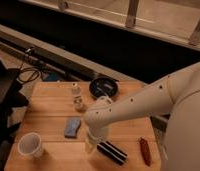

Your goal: Place the eraser in the ceramic cup

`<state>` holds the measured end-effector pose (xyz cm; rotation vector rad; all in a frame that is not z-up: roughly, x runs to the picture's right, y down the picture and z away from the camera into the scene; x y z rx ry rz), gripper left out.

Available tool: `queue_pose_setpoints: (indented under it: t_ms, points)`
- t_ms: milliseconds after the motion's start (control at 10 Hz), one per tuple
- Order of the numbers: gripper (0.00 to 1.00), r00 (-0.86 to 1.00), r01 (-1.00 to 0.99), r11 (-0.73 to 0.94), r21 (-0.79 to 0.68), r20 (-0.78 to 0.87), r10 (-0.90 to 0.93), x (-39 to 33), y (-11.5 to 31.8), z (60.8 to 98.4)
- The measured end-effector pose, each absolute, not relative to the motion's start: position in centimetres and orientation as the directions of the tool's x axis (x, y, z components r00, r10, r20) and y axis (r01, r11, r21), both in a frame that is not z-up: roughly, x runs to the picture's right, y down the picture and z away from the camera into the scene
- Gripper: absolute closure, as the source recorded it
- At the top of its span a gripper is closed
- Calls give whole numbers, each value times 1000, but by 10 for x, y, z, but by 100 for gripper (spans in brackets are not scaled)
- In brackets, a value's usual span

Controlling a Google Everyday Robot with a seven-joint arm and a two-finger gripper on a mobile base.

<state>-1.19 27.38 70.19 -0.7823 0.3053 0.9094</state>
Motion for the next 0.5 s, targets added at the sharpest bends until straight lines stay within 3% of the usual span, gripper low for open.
queue_pose_setpoints:
  t_ms: [500]
  points:
    - [35,599,-797,392,-460,-520,609,-8,244,719]
